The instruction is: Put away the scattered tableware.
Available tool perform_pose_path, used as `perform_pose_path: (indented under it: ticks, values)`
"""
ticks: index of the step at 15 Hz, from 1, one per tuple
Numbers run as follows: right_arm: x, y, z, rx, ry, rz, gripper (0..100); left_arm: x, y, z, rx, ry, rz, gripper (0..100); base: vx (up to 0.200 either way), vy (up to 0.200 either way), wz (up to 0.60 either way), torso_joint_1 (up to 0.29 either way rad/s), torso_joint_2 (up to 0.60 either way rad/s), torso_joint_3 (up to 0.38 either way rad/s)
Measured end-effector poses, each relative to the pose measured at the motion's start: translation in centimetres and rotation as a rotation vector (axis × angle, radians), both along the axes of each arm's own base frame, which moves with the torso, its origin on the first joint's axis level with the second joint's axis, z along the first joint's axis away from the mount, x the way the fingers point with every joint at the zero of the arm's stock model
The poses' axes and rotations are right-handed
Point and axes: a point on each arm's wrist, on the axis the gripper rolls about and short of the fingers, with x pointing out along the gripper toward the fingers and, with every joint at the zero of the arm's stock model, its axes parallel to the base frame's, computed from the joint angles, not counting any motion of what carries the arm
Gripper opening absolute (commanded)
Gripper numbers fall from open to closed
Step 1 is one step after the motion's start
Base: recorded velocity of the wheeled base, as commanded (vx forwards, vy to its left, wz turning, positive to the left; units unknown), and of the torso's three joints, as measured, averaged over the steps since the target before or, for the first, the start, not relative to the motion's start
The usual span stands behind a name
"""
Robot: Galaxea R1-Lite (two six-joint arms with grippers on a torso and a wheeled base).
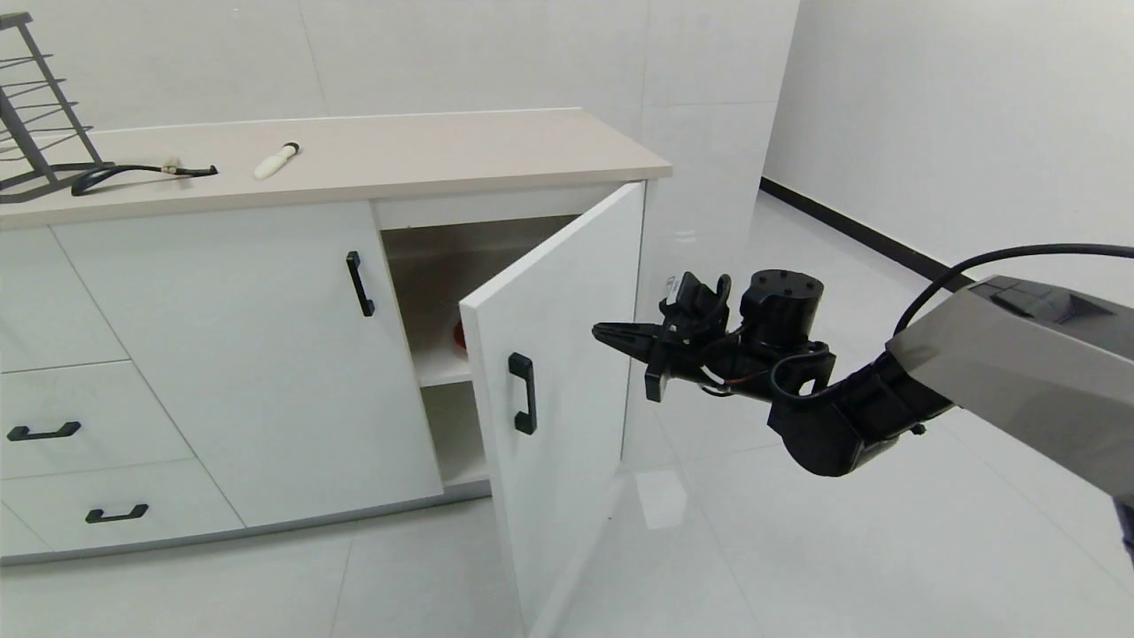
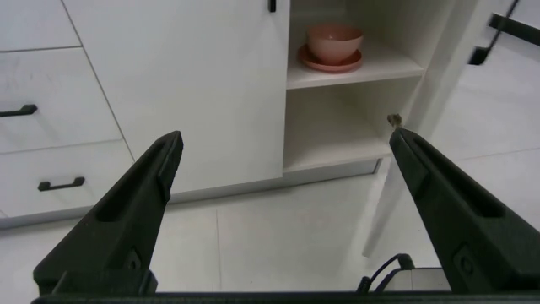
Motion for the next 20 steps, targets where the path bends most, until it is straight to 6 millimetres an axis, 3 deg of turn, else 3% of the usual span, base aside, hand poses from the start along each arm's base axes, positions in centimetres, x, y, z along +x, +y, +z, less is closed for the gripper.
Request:
perform_pose_path:
  ticks: [4, 8, 11, 15, 17, 20]
  values:
    - [0.2, 0.1, -0.7, -0.005, 0.011, 0.002, 0, 0.0, 0.0, 0.0, 0.000, 0.000, 0.000, 100, 0.000, 0.000, 0.00, 0.000, 0.00, 0.000]
    - [-2.4, -2.3, -0.7, -0.037, 0.073, -0.019, 0, 0.0, 0.0, 0.0, 0.000, -0.001, 0.000, 100, 0.000, 0.000, 0.00, 0.000, 0.00, 0.000]
    - [-8.1, -6.6, 1.5, -0.065, 0.129, -0.058, 0, 0.0, 0.0, 0.0, 0.000, 0.000, 0.000, 100, 0.000, 0.000, 0.00, 0.000, 0.00, 0.000]
    - [-17.0, -14.8, 8.0, 0.004, -0.018, -0.248, 0, 0.0, 0.0, 0.0, 0.000, 0.000, 0.000, 100, 0.000, 0.000, 0.00, 0.000, 0.00, 0.000]
    - [-21.8, -18.6, 10.3, 0.052, -0.134, -0.409, 0, 0.0, 0.0, 0.0, -0.001, -0.001, 0.000, 100, 0.000, 0.000, 0.00, 0.000, 0.00, 0.000]
    - [-29.5, -20.5, 10.6, 0.096, -0.286, -0.561, 0, 0.0, 0.0, 0.0, -0.001, 0.000, 0.001, 100, 0.000, 0.000, 0.00, 0.000, 0.00, 0.000]
